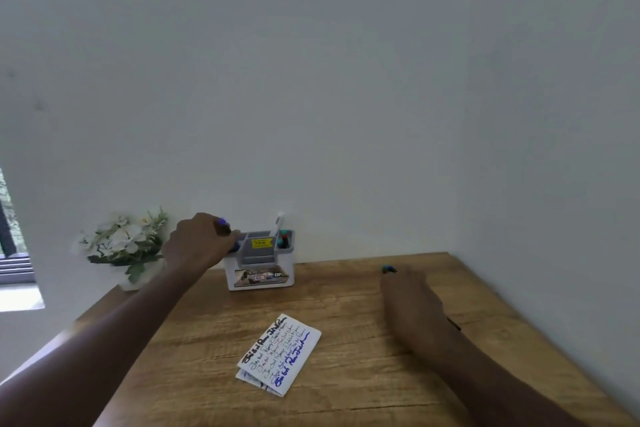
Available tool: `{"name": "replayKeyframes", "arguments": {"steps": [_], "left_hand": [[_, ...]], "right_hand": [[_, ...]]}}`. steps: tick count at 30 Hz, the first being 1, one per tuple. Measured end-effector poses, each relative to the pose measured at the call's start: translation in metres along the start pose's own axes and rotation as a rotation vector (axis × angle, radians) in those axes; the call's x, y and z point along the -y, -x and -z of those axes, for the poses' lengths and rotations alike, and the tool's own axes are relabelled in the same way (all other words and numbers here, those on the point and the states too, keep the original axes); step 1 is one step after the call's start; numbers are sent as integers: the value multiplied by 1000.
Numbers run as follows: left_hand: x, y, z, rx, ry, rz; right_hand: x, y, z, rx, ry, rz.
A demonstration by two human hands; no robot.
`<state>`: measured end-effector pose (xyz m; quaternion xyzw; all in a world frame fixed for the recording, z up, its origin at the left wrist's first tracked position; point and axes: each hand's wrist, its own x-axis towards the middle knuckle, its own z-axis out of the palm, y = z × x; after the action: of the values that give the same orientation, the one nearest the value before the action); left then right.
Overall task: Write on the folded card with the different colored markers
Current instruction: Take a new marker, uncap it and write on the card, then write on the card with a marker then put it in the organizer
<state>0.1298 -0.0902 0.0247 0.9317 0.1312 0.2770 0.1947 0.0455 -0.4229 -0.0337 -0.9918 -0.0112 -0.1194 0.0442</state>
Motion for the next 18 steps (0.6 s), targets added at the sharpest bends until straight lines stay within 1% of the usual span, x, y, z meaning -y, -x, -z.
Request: {"name": "replayKeyframes", "arguments": {"steps": [3, 8, 10, 12, 14, 15, 16, 18], "left_hand": [[15, 8, 4, -47, 33, -89], [23, 67, 23, -311, 116, -267], [24, 98, 25, -337, 131, -383], [28, 120, 19, -278, 152, -525], [27, 130, 10, -162, 232, -630], [26, 133, 5, -104, 285, -658], [22, 136, 2, -61, 328, -680], [16, 144, -2, 40, 364, -709]], "right_hand": [[-4, 0, 1, -32, -84, 7], [1, -1, 3, -13, -95, -43], [4, -2, 4, -17, -127, -57], [8, -3, 6, 20, -150, -52], [12, -3, 5, 51, -206, -20], [17, -2, 5, 49, -296, 1], [23, 2, 5, 48, -440, 14], [39, 13, 9, 28, -799, 54]]}}
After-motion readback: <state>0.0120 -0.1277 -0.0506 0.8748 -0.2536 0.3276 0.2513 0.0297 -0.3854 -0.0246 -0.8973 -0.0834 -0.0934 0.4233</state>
